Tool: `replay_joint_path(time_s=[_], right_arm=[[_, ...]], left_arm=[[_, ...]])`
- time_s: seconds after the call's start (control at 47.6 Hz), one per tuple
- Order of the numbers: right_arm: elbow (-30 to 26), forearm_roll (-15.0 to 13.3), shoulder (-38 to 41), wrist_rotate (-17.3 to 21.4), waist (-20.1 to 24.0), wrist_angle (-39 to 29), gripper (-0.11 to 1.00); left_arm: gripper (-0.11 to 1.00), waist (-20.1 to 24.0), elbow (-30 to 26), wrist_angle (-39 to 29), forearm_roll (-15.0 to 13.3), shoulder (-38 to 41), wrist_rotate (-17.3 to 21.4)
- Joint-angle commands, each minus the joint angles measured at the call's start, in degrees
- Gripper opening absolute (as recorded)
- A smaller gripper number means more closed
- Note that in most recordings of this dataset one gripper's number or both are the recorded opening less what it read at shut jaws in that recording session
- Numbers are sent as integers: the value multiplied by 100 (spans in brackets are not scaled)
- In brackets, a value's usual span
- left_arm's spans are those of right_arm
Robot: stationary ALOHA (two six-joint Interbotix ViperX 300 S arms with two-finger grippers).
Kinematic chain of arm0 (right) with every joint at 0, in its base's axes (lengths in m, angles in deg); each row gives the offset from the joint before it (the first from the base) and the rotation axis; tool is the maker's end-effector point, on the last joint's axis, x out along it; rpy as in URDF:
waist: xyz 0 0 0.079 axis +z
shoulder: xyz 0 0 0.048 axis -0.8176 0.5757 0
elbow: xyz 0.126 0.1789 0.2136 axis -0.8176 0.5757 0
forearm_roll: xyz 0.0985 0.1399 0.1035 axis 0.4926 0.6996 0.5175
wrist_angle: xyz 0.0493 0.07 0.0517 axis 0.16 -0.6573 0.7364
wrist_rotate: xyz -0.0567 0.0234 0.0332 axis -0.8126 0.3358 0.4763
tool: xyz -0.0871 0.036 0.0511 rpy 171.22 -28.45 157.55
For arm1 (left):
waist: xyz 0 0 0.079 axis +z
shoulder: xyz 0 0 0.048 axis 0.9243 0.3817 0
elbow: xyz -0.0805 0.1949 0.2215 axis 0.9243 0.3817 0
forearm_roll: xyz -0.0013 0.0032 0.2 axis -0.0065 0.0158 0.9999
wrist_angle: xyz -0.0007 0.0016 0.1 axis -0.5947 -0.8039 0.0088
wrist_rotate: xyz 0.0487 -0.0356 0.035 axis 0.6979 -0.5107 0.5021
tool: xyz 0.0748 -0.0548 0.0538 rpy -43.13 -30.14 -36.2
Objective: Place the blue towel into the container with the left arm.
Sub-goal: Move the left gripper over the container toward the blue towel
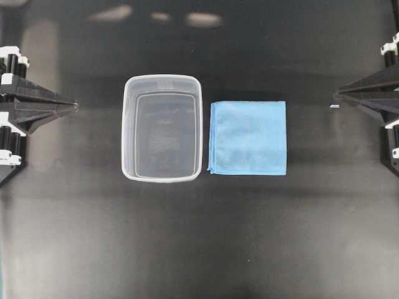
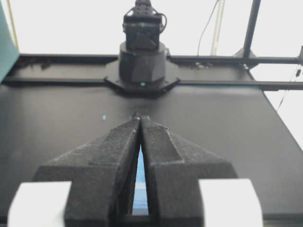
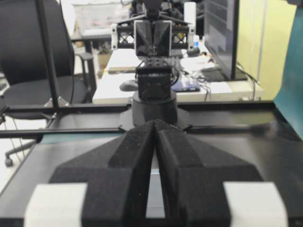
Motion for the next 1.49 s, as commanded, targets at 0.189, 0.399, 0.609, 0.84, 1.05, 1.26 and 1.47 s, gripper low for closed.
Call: replay_joint_path(time_s=[0.189,0.399,0.609,0.84,1.05,1.26,1.47], right_arm=[[-105,62,-70,26,-44,-369,0],[-97,62,-299,35,-105,-1485,0],[-79,62,-694,26,-202,-2355,0],[44,70,-1248,35,-308,-2874,31],[97,62,-1538,35,-369,-3129,82],[141,70,-1714,35,-422,-3296,80],[167,70,-1881,316,-404,-3287,80]], left_arm=[[0,123,-1116,-817,229,949,-229],[0,193,-2188,-2232,229,1951,-141],[0,193,-3111,-2997,237,2971,-141],[0,264,-4052,-3621,237,3920,-132],[3,369,-4860,-4430,237,4693,-141],[46,343,-5616,-4975,237,5537,-132],[91,334,-6425,-5493,237,6513,-123]])
